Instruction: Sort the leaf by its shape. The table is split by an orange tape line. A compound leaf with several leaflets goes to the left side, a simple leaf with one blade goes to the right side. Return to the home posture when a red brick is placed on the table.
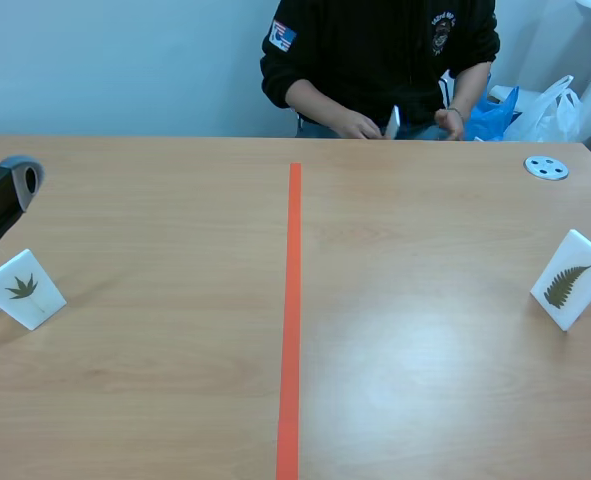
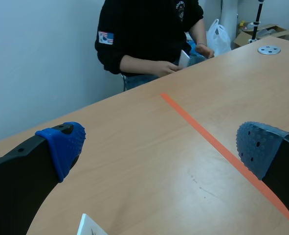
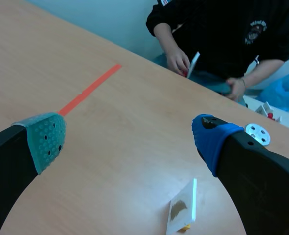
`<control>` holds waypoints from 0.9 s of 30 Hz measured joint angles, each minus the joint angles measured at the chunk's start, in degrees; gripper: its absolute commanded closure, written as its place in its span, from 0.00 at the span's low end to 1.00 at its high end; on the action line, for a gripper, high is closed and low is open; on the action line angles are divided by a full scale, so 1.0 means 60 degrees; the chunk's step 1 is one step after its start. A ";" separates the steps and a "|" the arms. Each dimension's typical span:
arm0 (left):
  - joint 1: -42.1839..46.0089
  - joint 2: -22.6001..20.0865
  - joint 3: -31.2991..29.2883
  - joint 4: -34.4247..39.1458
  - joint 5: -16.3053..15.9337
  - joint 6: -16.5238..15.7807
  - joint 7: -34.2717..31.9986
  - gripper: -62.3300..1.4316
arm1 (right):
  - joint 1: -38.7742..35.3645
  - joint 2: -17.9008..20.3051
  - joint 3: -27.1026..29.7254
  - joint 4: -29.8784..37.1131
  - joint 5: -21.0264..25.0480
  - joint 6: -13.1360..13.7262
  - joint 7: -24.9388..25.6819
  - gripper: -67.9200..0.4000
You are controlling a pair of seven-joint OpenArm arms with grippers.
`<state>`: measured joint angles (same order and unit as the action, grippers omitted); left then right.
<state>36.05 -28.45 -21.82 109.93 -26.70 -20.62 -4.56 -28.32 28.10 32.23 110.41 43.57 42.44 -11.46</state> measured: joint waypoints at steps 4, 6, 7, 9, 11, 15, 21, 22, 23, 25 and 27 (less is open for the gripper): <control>0.0004 0.0000 0.0000 0.0000 0.0000 0.0000 0.0000 0.00 | 0.0000 0.0000 0.0000 0.0018 -0.0044 0.0000 0.0131 0.22; 0.0000 0.0000 0.0000 0.0000 0.0000 0.0004 0.0000 0.00 | 0.0004 0.0004 0.0000 0.0018 -0.0029 0.0000 0.0237 0.22; 0.0004 0.0000 0.0000 0.0000 0.0000 0.0004 0.0000 0.00 | 0.0004 0.0000 0.0000 0.0018 -0.0036 0.0000 0.0248 0.22; 0.0004 0.0000 0.0000 0.0000 0.0000 0.0000 0.0000 0.00 | 0.0004 0.0000 0.0000 0.0018 -0.0036 0.0000 0.0346 0.22; 0.0004 0.0000 0.0000 0.0000 0.0000 0.0000 0.0000 0.00 | 0.0004 0.0000 0.0000 0.0018 -0.0033 0.0000 0.0364 0.22; 0.0004 0.0000 0.0000 0.0000 0.0000 0.0000 0.0000 0.00 | 0.0004 0.0000 0.0000 0.0011 -0.0036 0.0000 0.0361 0.22; 0.0025 0.0004 0.0000 0.0000 0.0000 0.0000 0.0000 0.00 | 0.0004 0.0000 0.0000 0.0011 -0.0036 0.0000 0.0361 0.22; 0.0025 0.0004 0.0000 0.0000 0.0000 0.0000 0.0000 0.00 | 0.0004 0.0000 0.0000 0.0011 -0.0036 0.0000 0.0361 0.22; 0.0025 0.0004 0.0000 0.0000 0.0000 0.0000 0.0000 0.00 | 0.0004 0.0000 0.0000 0.0011 -0.0036 0.0000 0.0361 0.22; 0.0025 0.0004 0.0000 0.0000 0.0000 0.0000 0.0000 0.00 | 0.0004 0.0000 0.0000 0.0011 -0.0036 0.0000 0.0350 0.22; 0.0025 0.0004 0.0000 0.0000 0.0000 0.0000 0.0000 0.00 | 0.0004 0.0000 0.0000 0.0011 -0.0106 0.0000 0.0219 0.22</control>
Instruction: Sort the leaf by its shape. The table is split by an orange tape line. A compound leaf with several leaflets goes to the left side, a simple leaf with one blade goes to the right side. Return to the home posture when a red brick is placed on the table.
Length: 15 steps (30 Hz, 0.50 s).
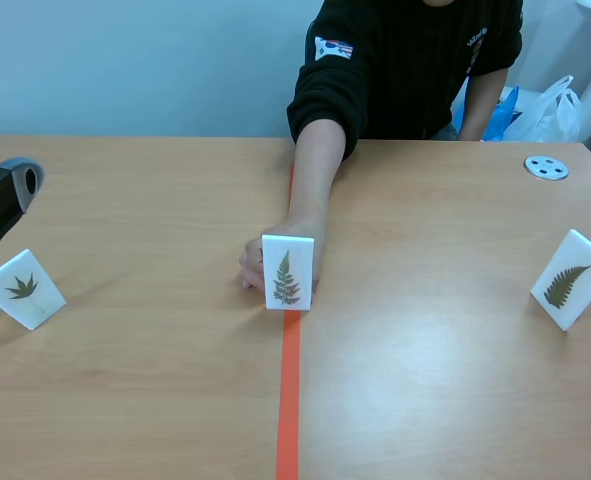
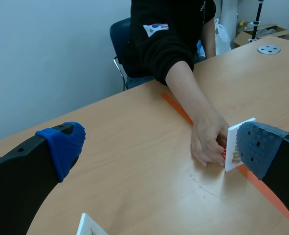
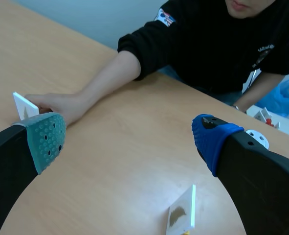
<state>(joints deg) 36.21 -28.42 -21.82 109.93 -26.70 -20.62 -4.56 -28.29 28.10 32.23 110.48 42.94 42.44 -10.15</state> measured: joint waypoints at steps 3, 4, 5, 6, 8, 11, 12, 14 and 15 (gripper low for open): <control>0.0000 0.0000 0.0000 0.0000 0.0000 0.0000 0.0000 0.00 | 0.0000 0.0004 0.0000 0.0000 -0.0233 0.0000 -0.0277 0.22; 0.0000 0.0000 0.0000 0.0000 0.0000 0.0000 0.0000 0.00 | 0.0000 0.0004 0.0000 0.0000 -0.0270 0.0000 -0.0393 0.22; 0.0000 0.0000 0.0000 0.0000 0.0000 0.0000 0.0000 0.00 | 0.0000 0.0004 0.0000 0.0000 -0.0310 0.0000 -0.0452 0.22; 0.0000 0.0000 0.0000 0.0000 0.0000 0.0000 0.0000 0.00 | 0.0000 0.0004 0.0000 0.0000 -0.0321 0.0000 -0.0488 0.22; 0.0000 0.0000 0.0000 0.0000 0.0000 0.0000 0.0000 0.00 | 0.0029 0.0004 0.0000 0.0000 -0.0328 0.0000 -0.0714 0.22; 0.0000 0.0000 0.0000 0.0000 0.0000 -0.0040 0.0000 0.00 | 0.0302 0.0029 -0.0069 -0.0142 -0.0331 -0.0004 -0.0954 0.22; 0.0000 -0.0004 0.0000 0.0000 0.0000 -0.0044 0.0000 0.00 | 0.0455 0.0095 -0.0189 -0.0266 -0.0335 -0.0007 -0.1067 0.22; 0.0000 0.0000 0.0000 0.0000 0.0000 -0.0040 0.0000 0.00 | 0.0809 0.0317 -0.0667 -0.0688 -0.0506 -0.0007 -0.1107 0.22; 0.0000 0.0000 0.0000 0.0000 0.0000 -0.0044 0.0000 0.00 | 0.1038 0.0455 -0.1016 -0.1005 -0.0539 -0.0015 -0.1107 0.22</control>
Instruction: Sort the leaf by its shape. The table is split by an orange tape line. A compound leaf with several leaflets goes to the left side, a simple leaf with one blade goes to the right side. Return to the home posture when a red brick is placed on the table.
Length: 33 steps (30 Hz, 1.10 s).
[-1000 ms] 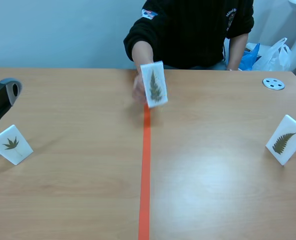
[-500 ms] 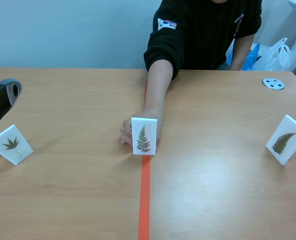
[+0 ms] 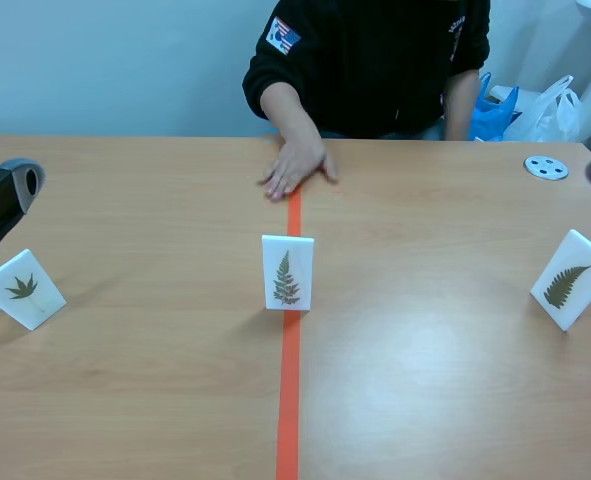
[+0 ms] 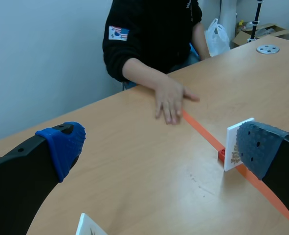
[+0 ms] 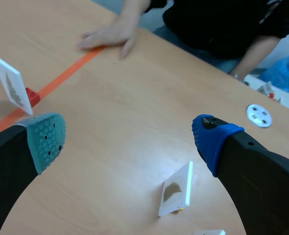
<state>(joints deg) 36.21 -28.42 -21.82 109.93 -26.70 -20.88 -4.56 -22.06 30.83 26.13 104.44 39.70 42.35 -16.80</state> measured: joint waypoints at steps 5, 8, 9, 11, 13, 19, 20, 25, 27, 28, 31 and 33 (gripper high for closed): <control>0.0000 0.0000 0.0000 0.0000 0.0000 0.0004 0.0000 0.00 | 0.1373 0.0510 -0.1869 -0.1628 -0.0517 -0.0004 0.0350 0.22; 0.0000 0.0000 0.0000 0.0000 0.0000 0.0004 0.0000 0.00 | 0.2299 0.0550 -0.2951 -0.2499 -0.0838 -0.0011 0.0772 0.22; 0.0000 0.0000 0.0000 0.0000 -0.0004 0.0000 -0.0004 0.00 | 0.2590 0.0550 -0.3326 -0.2754 -0.0980 -0.0011 0.0856 0.22; 0.0000 0.0000 0.0000 0.0000 0.0000 0.0000 0.0000 0.00 | 0.3155 0.0543 -0.4105 -0.3289 -0.1286 -0.0011 0.1169 0.22; 0.0000 0.0000 0.0000 0.0000 -0.0004 0.0004 0.0000 0.00 | 0.3734 0.0514 -0.4896 -0.3832 -0.1548 -0.0011 0.1341 0.22; 0.0000 0.0000 0.0000 0.0000 0.0000 0.0004 0.0000 0.00 | 0.5359 0.0076 -0.6903 -0.5417 -0.1923 -0.0127 0.1756 0.22; 0.0000 0.0000 0.0000 0.0000 0.0000 0.0004 0.0000 0.00 | 0.5566 -0.0058 -0.7158 -0.5621 -0.1985 -0.0135 0.1759 0.22; 0.0000 0.0000 0.0000 0.0000 0.0000 0.0004 0.0000 0.00 | 0.6237 -0.0812 -0.8174 -0.6320 -0.2295 -0.0186 0.1829 0.22; 0.0000 0.0000 0.0000 0.0000 0.0000 0.0004 0.0000 0.00 | 0.6441 -0.1129 -0.8546 -0.6484 -0.2484 -0.0474 0.1836 0.22; 0.0000 0.0000 0.0000 0.0000 0.0000 0.0004 0.0000 0.00 | 0.6546 -0.1293 -0.8739 -0.6575 -0.2488 -0.0707 0.1887 0.22; 0.0000 0.0000 0.0000 0.0000 0.0000 0.0004 0.0000 0.00 | 0.6852 -0.1803 -0.9205 -0.6980 -0.2728 -0.1002 0.2062 0.22; 0.0000 0.0000 0.0000 0.0000 0.0000 0.0004 0.0000 0.00 | 0.7078 -0.2142 -0.9519 -0.7428 -0.2845 -0.1031 0.2102 0.22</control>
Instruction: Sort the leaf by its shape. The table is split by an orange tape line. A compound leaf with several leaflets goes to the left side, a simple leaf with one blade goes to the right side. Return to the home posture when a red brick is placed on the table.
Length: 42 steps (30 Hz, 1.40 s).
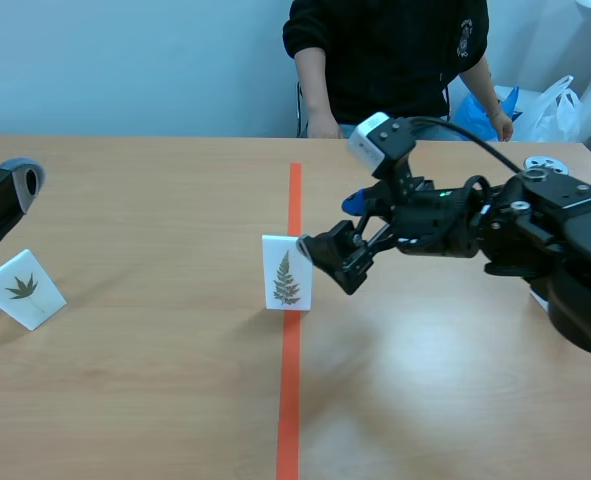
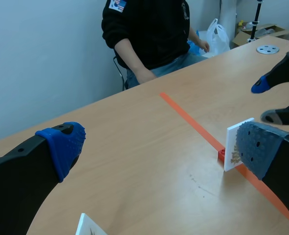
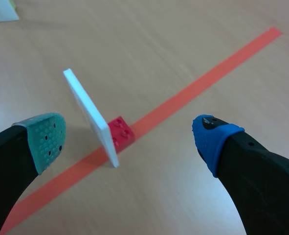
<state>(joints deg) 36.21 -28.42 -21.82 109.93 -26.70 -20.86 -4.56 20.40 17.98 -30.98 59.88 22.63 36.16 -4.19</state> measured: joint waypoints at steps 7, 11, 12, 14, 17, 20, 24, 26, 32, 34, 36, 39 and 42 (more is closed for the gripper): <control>0.0000 0.0000 0.0000 0.0000 -0.0004 0.0000 0.0000 0.00 | 0.0299 -0.1111 -0.0801 -0.1512 -0.0211 -0.0419 0.0229 0.22; 0.0000 0.0000 0.0000 0.0000 -0.0004 0.0000 0.0000 0.00 | 0.0295 -0.1581 -0.0856 -0.1912 -0.0364 -0.0678 0.0390 0.33; 0.0000 0.0000 0.0000 0.0000 -0.0004 0.0000 0.0000 0.00 | 0.0299 -0.1679 -0.0849 -0.1993 -0.0382 -0.0776 0.0408 0.35; 0.0000 0.0000 0.0000 0.0000 -0.0004 0.0000 0.0000 0.00 | 0.0299 -0.1829 -0.0849 -0.2116 -0.0382 -0.0933 0.0477 0.35; 0.0000 0.0000 0.0000 0.0000 -0.0004 0.0000 0.0000 0.00 | 0.0299 -0.1920 -0.0849 -0.2171 -0.0382 -0.1155 0.0503 0.36; 0.0000 0.0000 0.0000 0.0000 -0.0004 0.0000 0.0000 0.00 | 0.0299 -0.1880 -0.0849 -0.2171 -0.0382 -0.1158 0.0659 0.49; 0.0000 0.0000 0.0000 0.0000 0.0000 0.0000 0.0000 0.00 | 0.0299 -0.1792 -0.0849 -0.2171 -0.0382 -0.1155 0.0645 0.67; 0.0000 0.0000 0.0000 0.0000 0.0000 0.0000 0.0000 0.00 | 0.0299 -0.1778 -0.0849 -0.2171 -0.0382 -0.1166 0.0648 0.71; 0.0000 0.0000 0.0000 0.0000 0.0000 0.0000 0.0000 0.00 | 0.0299 -0.1778 -0.0849 -0.2171 -0.0382 -0.1162 0.0641 0.83; 0.0000 0.0000 0.0000 0.0000 0.0000 0.0000 0.0000 0.00 | 0.0299 -0.1778 -0.0849 -0.2171 -0.0382 -0.1162 0.0648 0.89; 0.0000 0.0000 0.0000 0.0000 0.0000 0.0000 0.0000 0.00 | 0.0299 -0.1778 -0.0849 -0.2171 -0.0379 -0.1162 0.0656 0.93; 0.0000 0.0000 0.0000 0.0000 0.0000 0.0000 0.0000 0.00 | 0.0299 -0.1778 -0.0838 -0.2171 -0.0379 -0.1162 0.0656 0.95; 0.0000 0.0000 0.0000 0.0000 0.0000 0.0000 0.0000 0.00 | 0.0299 -0.1778 -0.0834 -0.2171 -0.0379 -0.1166 0.0656 0.95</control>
<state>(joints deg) 36.21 -28.42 -21.82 109.93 -26.70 -20.86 -4.56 22.20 7.31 -35.99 46.85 20.36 29.17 -0.25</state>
